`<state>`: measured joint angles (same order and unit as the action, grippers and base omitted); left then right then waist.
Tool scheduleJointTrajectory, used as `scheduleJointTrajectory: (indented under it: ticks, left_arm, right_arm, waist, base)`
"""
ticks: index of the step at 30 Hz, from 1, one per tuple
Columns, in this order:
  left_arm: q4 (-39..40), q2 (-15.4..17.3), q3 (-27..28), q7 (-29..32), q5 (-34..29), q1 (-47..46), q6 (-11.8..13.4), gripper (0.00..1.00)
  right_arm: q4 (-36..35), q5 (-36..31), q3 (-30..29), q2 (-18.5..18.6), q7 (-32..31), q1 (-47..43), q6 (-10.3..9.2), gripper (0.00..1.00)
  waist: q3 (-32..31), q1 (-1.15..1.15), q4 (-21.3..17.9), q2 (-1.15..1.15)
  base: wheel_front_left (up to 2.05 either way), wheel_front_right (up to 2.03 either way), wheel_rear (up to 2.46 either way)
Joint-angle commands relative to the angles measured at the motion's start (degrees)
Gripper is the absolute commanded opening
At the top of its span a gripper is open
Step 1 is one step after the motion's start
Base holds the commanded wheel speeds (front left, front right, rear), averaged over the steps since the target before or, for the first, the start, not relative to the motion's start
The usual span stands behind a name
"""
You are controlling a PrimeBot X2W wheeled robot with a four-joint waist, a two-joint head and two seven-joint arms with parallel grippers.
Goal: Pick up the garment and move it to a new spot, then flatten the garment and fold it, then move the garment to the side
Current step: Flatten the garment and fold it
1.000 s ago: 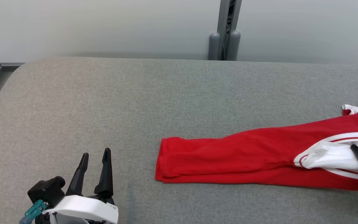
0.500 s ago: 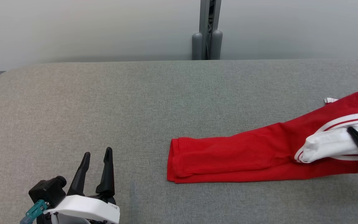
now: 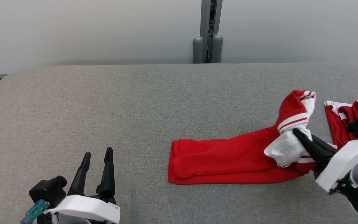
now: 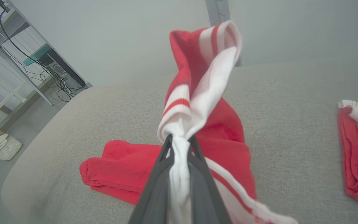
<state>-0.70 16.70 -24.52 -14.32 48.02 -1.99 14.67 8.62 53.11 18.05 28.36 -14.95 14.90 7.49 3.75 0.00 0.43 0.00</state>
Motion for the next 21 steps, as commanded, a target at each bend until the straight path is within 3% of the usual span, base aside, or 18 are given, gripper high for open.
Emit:
scheduleJointTrajectory:
  ticks: [1, 10, 16, 21]
  left_arm:
    - [0.08, 0.03, 0.39, -0.18, 0.24, -0.52, -0.25, 1.0]
    - [-0.08, -0.39, 0.77, -0.44, 0.13, -1.18, -0.88, 1.0]
    - [-0.53, -1.0, 0.65, -0.44, -0.12, -1.88, -1.37, 1.0]
    - [-0.96, -1.6, 0.57, -0.57, -0.28, -2.24, -1.9, 1.0]
  right_arm:
    - [-0.66, -1.53, 0.18, -2.13, -1.03, 0.42, 0.0, 0.0]
    - [1.96, -7.37, 3.27, -12.81, -3.49, 3.94, 0.0, 0.0]
    - [7.5, -10.86, 6.52, -20.39, -3.4, 7.0, 0.0, 0.0]
    - [14.34, -12.87, 8.22, -23.88, -1.97, 9.56, 0.0, 0.0]
  waist:
    - [0.04, 0.0, 0.25, 0.0]
    - [0.51, 0.0, 1.98, 0.0]
    - [0.96, 0.0, 4.02, 0.0]
    - [1.38, 0.0, 5.71, 0.0]
  base:
    - [0.0, 0.0, 0.0]
    - [0.0, 0.0, 0.0]
    - [0.0, 0.0, 0.0]
    - [0.0, 0.0, 0.0]
